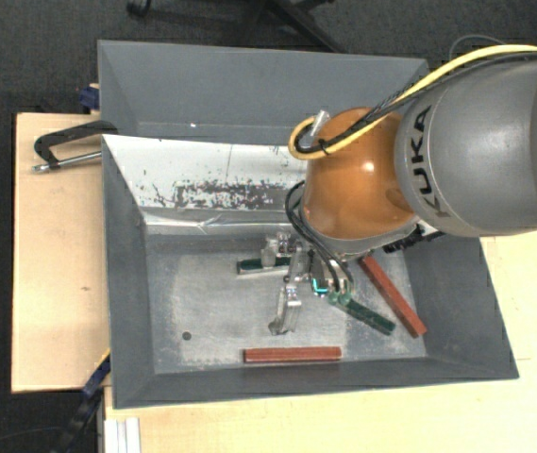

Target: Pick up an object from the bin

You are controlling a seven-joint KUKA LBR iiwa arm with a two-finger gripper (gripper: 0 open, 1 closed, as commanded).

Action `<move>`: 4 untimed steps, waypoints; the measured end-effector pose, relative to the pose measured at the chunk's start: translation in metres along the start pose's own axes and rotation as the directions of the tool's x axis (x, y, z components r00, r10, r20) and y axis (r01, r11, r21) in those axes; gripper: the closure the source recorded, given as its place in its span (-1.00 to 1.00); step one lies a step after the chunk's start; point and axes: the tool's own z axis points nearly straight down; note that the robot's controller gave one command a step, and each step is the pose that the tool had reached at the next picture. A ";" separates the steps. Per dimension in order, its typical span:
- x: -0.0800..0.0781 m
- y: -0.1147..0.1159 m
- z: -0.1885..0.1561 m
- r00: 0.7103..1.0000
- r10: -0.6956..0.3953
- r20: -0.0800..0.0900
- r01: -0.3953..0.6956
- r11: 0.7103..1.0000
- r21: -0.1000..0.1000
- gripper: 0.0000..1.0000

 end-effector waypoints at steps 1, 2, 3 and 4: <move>-0.002 0.000 -0.004 1.000 0.002 0.009 -0.002 1.000 -0.001 -1.00; -0.066 -0.023 0.062 0.996 -0.084 0.021 0.084 0.996 0.000 -1.00; -0.078 -0.042 0.080 1.000 0.025 0.013 -0.025 1.000 -0.002 -1.00; -0.055 -0.028 0.079 1.000 0.009 0.007 -0.009 1.000 -0.001 -1.00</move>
Offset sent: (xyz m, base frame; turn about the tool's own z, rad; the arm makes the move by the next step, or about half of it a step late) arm 0.0735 -0.0282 -0.0800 -0.0981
